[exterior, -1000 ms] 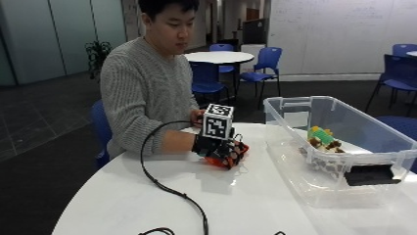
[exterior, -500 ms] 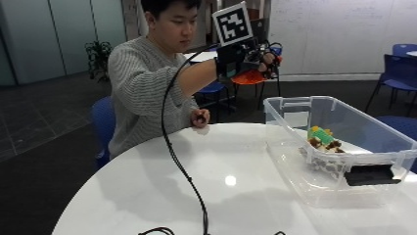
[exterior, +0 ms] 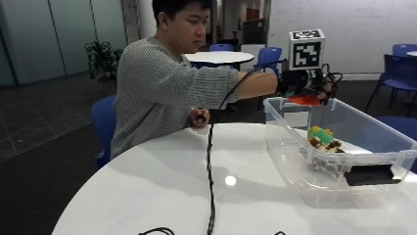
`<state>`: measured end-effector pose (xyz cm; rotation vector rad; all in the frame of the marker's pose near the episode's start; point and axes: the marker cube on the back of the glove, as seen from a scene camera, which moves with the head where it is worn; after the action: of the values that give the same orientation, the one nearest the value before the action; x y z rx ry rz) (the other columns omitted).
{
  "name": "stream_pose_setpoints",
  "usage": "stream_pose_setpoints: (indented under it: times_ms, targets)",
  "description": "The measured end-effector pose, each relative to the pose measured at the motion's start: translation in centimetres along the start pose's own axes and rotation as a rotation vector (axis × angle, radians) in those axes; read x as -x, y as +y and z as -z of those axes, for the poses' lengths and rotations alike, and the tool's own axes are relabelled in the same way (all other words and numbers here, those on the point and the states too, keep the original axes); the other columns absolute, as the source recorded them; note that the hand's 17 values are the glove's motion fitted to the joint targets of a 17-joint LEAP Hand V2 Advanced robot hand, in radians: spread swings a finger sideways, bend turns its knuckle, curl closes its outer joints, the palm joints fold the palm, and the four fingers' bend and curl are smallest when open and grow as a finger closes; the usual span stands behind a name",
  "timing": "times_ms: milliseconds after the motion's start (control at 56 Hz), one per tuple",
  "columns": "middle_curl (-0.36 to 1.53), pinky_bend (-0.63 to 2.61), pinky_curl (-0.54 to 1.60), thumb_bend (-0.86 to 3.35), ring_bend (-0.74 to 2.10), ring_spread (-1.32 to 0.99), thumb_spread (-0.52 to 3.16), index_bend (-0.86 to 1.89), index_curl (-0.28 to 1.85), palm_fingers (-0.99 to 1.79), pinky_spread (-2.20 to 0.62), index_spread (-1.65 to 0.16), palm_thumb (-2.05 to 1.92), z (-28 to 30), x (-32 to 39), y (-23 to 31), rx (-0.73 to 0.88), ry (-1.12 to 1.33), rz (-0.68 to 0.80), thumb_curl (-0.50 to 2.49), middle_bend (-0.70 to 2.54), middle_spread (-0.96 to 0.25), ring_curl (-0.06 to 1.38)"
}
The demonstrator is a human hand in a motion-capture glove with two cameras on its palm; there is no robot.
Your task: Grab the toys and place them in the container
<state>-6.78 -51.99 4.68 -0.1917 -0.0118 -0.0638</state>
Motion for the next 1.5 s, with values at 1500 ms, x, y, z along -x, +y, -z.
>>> stream_pose_setpoints:
  times_ms: [1500]
  targets:
    - [0.35, 0.85, 0.29, -0.02, 0.26, -0.12, 1.38, 0.19, 0.35, -0.02, 0.04, -0.39, -0.03, -13.6, -3.0, 50.7, -0.059, 0.039, -0.041, 0.22, 0.18, -0.18, 0.30]
